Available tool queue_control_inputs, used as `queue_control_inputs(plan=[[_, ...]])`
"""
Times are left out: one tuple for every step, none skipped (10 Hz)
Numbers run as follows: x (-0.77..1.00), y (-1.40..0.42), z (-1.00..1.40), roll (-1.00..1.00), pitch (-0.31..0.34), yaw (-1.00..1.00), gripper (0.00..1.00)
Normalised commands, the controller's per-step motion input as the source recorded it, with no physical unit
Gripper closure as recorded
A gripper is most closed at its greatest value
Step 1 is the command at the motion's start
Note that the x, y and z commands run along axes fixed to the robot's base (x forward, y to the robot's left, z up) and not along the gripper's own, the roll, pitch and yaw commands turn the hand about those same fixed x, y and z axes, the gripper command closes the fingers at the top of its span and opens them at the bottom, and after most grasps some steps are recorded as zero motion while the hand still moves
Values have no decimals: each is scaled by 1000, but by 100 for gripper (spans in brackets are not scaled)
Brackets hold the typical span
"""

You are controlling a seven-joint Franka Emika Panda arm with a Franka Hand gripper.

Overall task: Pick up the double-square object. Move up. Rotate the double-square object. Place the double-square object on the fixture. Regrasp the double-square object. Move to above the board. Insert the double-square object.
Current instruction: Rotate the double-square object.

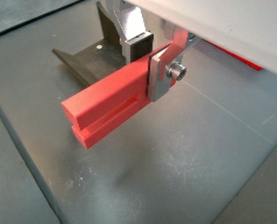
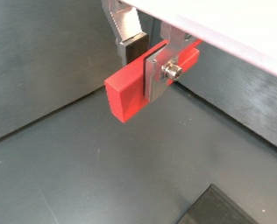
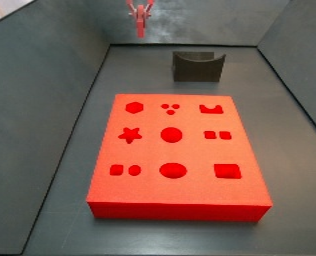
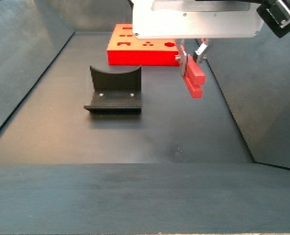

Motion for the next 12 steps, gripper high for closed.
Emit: queue_control_inputs(plan=[[0, 0, -1000, 0, 0, 0, 100], [3, 1, -1000, 1, -3, 37, 100], [18, 4, -1000, 2, -19, 43, 100], [20, 4, -1000, -1, -21, 40, 100], [26, 5, -1000, -4, -22, 27, 100], [31, 5, -1000, -8, -18, 22, 100], [46, 7, -960, -12, -17, 16, 100], [47, 7, -859, -14, -13, 15, 100], [43, 5, -672, -19, -9, 15, 100], [42, 5, -534, -22, -10, 14, 100], [40, 5, -359, -26, -13, 15, 100], [39, 4, -272, -28, -16, 15, 100]])
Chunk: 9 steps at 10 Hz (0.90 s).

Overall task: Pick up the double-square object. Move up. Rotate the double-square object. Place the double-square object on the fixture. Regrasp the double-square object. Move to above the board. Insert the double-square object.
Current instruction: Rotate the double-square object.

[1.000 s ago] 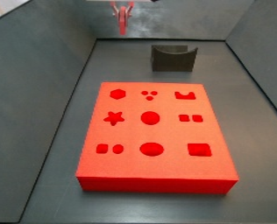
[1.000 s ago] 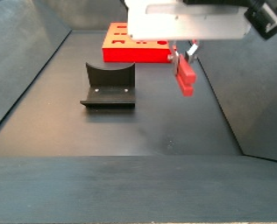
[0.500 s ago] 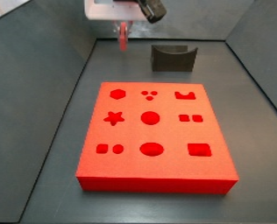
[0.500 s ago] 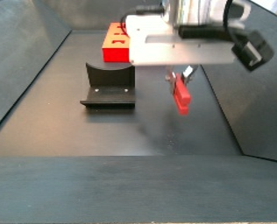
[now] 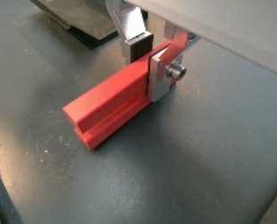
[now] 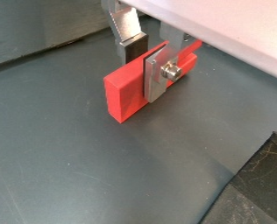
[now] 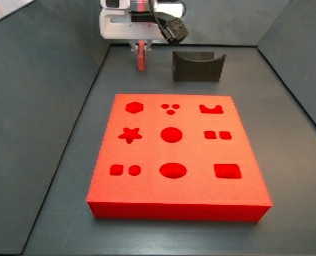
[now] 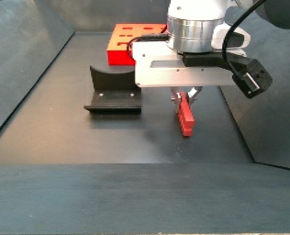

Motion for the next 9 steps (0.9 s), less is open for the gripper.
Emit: queue_control_inputs(plan=[[25, -7, -241, -31, -7, 12, 100], [25, -5, -240, -30, -7, 13, 100], [26, -4, -239, -30, -8, 13, 100], [26, -4, -238, -30, -8, 13, 100], [26, -4, -238, -30, -8, 12, 100], [26, -4, -237, -30, -8, 12, 100], [26, -4, -237, -30, -8, 12, 100], [26, -4, -237, -30, -8, 12, 100], [0, 0, 0, 0, 0, 0, 0]])
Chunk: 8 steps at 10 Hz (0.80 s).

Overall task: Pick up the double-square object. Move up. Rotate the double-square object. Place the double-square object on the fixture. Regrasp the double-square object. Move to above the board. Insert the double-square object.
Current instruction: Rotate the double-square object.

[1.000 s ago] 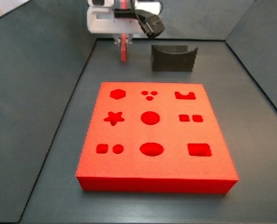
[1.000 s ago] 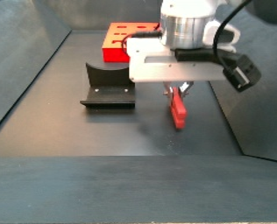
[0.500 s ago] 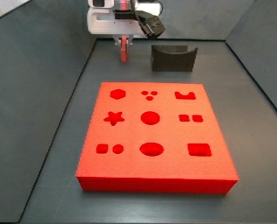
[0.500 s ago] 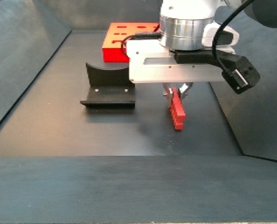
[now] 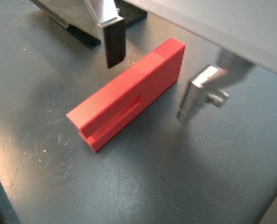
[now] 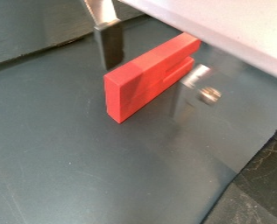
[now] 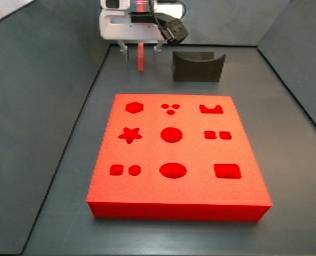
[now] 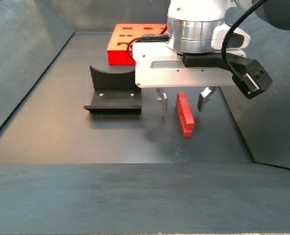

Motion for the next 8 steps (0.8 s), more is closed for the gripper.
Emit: queue_control_inputs(plan=[[0, 0, 1000, 0, 0, 0, 0], [-13, -2, 1000, -2, 19, -2, 0], [-20, -1, 1000, -1, 39, -7, 0], [-20, 2, 1000, 1, 53, -13, 0], [-21, 5, 1000, 5, 61, -23, 0], [-26, 6, 1000, 9, 56, -27, 0], [-32, 7, 946, 13, 54, -29, 0], [-31, 9, 777, 16, 54, -32, 0]])
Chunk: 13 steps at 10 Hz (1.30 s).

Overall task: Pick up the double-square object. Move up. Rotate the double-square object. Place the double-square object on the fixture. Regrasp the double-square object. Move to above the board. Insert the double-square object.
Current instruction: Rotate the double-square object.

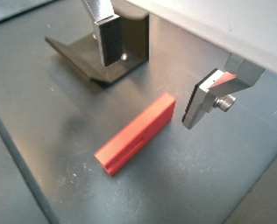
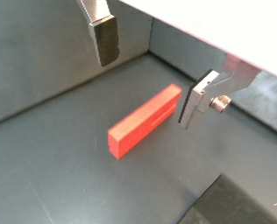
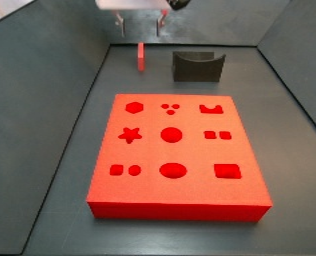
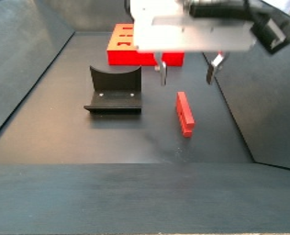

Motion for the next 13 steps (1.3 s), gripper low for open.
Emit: queue_control_inputs(plan=[[-26, 10, 551, 20, 55, -35, 0], [-26, 10, 382, 22, 58, -36, 0], [0, 0, 0, 0, 0, 1000, 0], [17, -2, -208, 0, -1, 1000, 0], [55, -1, -175, 1, -3, 1000, 0], [52, 2, -104, 1, -4, 1000, 0], [45, 0, -76, 1, -5, 1000, 0], [42, 1, -49, 1, -6, 1000, 0], [44, 2, -41, 1, -7, 1000, 0], [45, 2, -34, 1, -7, 1000, 0], [46, 2, -32, 1, -7, 1000, 0], [46, 2, -31, 1, -8, 1000, 0], [46, 2, -30, 1, -8, 1000, 0]])
